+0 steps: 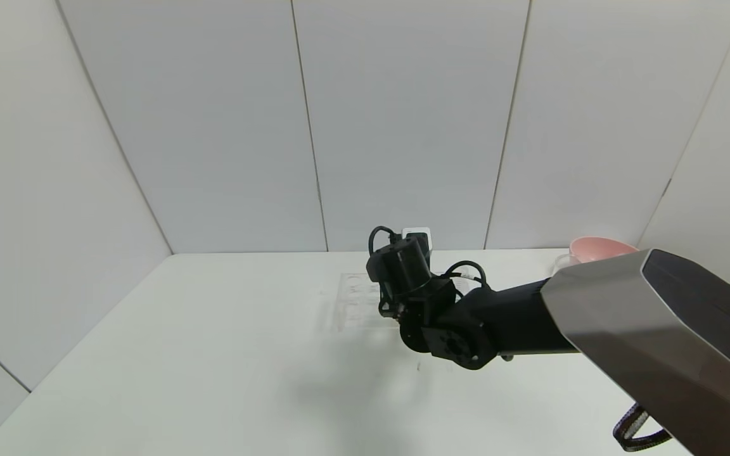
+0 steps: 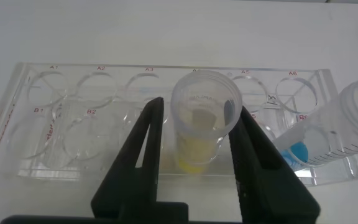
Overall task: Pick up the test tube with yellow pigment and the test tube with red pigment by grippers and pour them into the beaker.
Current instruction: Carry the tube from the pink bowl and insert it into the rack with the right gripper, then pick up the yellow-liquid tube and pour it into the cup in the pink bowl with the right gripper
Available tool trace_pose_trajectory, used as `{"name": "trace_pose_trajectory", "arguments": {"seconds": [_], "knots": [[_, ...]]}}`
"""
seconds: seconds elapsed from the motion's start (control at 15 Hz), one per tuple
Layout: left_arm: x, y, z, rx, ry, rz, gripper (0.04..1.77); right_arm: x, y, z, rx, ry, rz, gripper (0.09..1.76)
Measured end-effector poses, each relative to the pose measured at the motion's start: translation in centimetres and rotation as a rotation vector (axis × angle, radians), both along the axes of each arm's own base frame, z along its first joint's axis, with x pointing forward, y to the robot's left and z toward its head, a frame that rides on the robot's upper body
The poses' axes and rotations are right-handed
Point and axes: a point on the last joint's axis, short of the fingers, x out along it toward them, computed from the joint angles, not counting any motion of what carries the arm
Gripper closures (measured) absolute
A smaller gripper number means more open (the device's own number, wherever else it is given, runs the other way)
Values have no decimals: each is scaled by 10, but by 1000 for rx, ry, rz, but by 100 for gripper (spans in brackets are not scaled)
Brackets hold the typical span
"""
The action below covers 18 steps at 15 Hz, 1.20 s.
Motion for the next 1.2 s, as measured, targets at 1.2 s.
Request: {"name": "trace_pose_trajectory", "arguments": {"seconds": [1.2], "knots": [[0, 0, 0, 0, 0, 0, 9, -8, -6, 43, 6, -68, 20, 135]]}}
